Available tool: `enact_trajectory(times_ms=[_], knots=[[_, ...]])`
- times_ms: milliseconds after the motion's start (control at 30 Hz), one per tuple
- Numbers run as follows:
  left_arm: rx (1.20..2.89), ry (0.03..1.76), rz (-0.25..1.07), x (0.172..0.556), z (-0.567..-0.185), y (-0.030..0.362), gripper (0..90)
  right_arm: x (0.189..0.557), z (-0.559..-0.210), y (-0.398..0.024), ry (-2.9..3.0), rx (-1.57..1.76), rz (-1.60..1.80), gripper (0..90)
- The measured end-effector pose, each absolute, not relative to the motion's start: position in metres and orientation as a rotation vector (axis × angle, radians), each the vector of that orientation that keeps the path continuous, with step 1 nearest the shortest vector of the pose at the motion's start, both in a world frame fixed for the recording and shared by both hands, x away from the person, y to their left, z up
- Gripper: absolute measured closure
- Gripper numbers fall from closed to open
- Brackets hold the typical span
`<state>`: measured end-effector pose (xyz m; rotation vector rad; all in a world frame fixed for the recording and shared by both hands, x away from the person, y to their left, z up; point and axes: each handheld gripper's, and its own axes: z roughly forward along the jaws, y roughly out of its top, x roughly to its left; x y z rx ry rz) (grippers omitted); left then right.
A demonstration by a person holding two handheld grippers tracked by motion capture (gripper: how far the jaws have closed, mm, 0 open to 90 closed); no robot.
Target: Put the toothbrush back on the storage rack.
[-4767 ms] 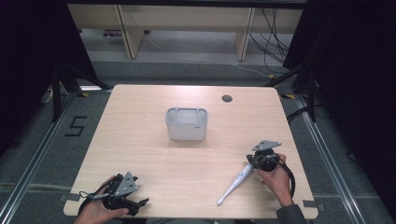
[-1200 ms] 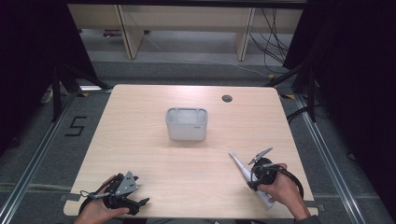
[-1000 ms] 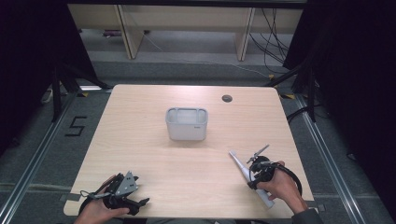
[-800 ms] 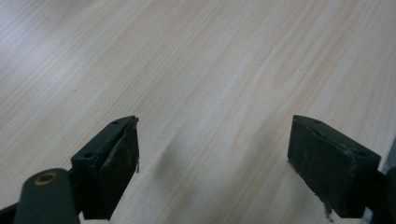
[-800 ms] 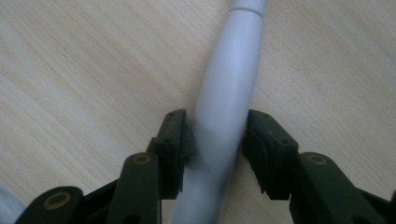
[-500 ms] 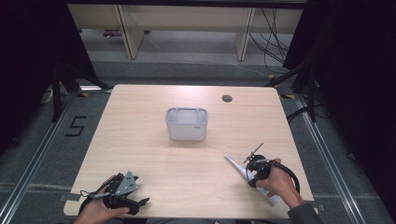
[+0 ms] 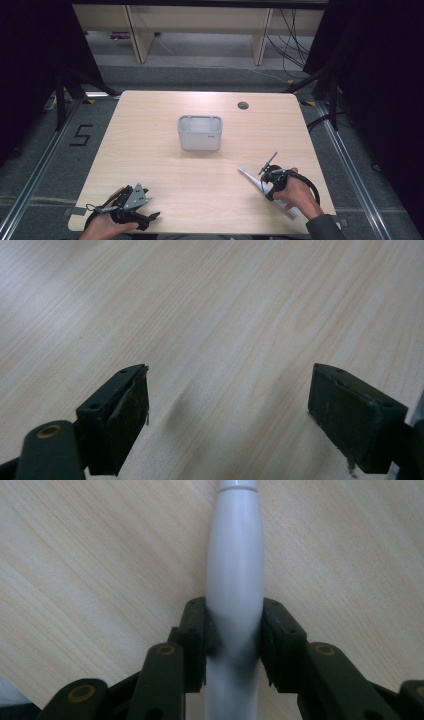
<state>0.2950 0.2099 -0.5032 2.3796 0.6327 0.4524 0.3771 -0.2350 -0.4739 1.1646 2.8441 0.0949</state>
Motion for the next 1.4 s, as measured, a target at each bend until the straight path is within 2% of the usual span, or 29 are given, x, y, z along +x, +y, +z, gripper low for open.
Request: enact_trajectory(times_ms=[767,1100,1133,1400], knots=[[2.366,0.634,0.450,0.295,-0.503,0.210,16.3,0.382,-0.473,-0.223,2.882,1.055,-0.061,66.7],[2.367,0.640,0.449,0.295,-0.503,0.210,16.3,0.378,-0.470,-0.226,2.879,1.081,-0.017,66.9],[2.368,0.635,0.452,0.295,-0.503,0.210,16.3,0.378,-0.469,-0.229,2.892,1.040,0.073,66.9],[2.380,0.630,0.456,0.296,-0.503,0.210,16.3,0.376,-0.444,-0.237,2.830,1.079,0.209,66.9]])
